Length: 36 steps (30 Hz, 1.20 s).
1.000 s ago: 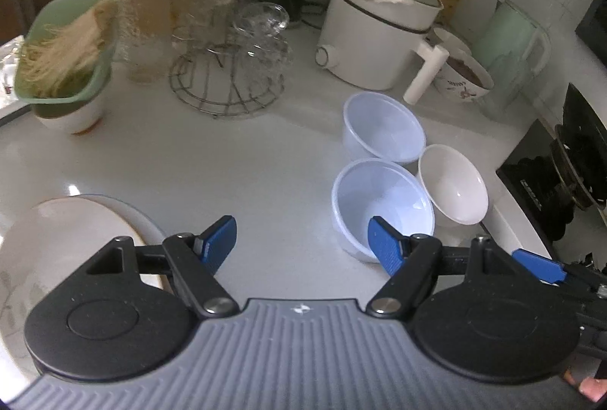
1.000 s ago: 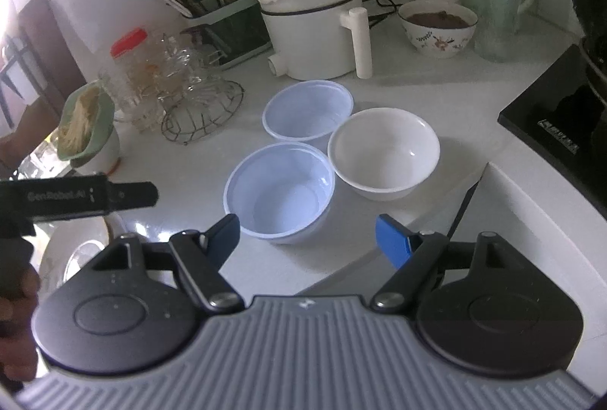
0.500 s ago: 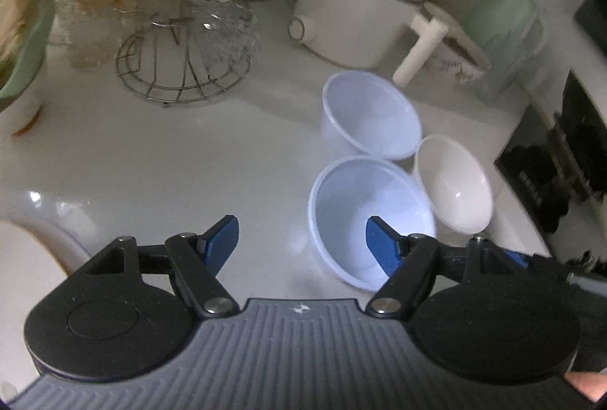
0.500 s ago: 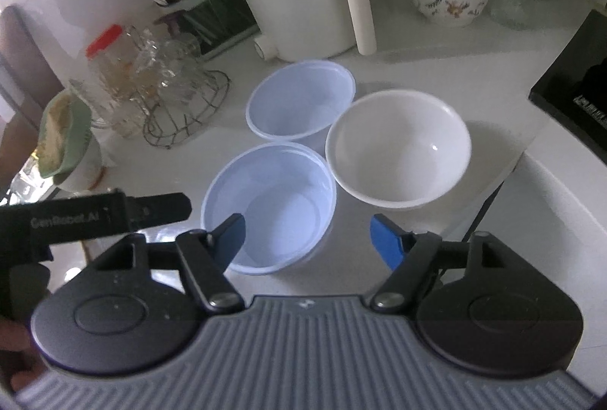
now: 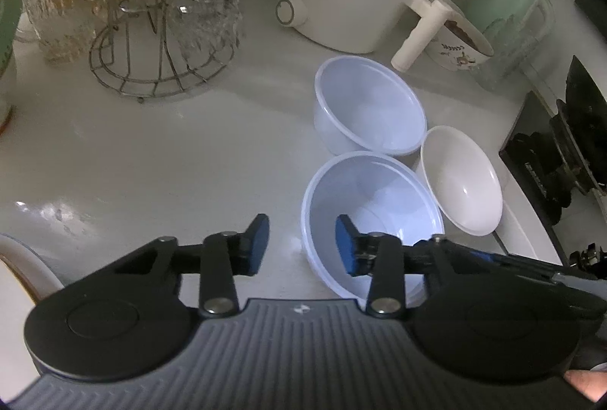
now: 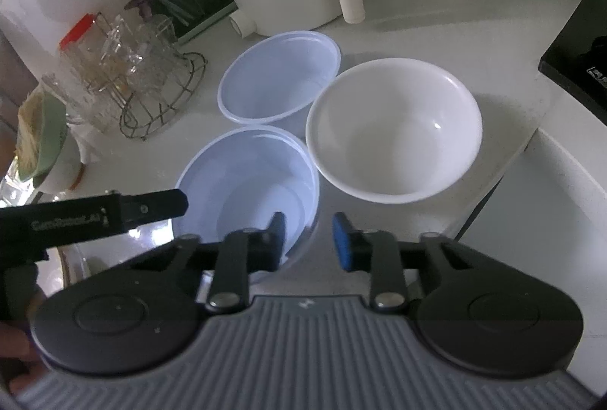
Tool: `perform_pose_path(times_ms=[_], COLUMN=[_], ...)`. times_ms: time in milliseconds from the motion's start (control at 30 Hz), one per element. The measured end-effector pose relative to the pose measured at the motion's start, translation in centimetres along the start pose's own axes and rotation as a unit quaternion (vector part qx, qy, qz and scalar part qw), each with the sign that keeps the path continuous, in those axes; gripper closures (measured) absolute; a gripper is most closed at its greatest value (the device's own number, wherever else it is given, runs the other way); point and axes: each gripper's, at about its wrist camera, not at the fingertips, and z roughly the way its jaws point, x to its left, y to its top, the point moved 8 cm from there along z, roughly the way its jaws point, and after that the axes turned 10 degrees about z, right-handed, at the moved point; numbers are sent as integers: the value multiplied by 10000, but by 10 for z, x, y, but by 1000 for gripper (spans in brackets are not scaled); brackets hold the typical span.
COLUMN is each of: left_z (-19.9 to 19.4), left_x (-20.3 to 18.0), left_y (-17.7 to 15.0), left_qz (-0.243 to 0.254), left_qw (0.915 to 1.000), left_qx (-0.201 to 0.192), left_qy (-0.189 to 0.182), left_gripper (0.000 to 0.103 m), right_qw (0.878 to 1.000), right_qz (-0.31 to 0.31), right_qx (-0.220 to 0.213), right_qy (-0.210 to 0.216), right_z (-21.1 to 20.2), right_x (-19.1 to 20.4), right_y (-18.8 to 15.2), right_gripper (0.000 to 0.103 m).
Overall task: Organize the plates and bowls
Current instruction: 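Close both grippers on the blue bowl rim, then lift the blue bowl with both grippers and carry it toward the other blue bowl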
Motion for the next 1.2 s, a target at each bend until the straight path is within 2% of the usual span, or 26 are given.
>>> perform_pose_path(times_ms=[33, 167, 267, 433, 767, 1200], left_z=[1, 2, -3, -19, -53, -48], left_x=[-1, -4, -4, 5, 43, 69], left_y=[-1, -2, -3, -7, -20, -44], left_qz=[-21, -36, 47, -119, -416, -656], left_qw=[10000, 9998, 9999, 9998, 9985, 9960], left_qx=[7, 20, -12, -104, -178, 8], left_qy=[-46, -182, -135, -120, 318, 612], left_gripper=[62, 65, 65, 65, 65, 64], right_qw=[10000, 9998, 9997, 9992, 9955, 9914], right_qz=[-9, -117, -169, -266, -640, -936], right_qx=[14, 3, 10, 59, 151, 375], right_qy=[35, 169, 197, 297, 688, 832], right_z=[0, -2, -2, -6, -10, 13], right_x=[1, 6, 10, 21, 67, 88], right_y=[0, 0, 0, -2, -12, -32], right_gripper=[85, 87, 88, 88, 88, 88])
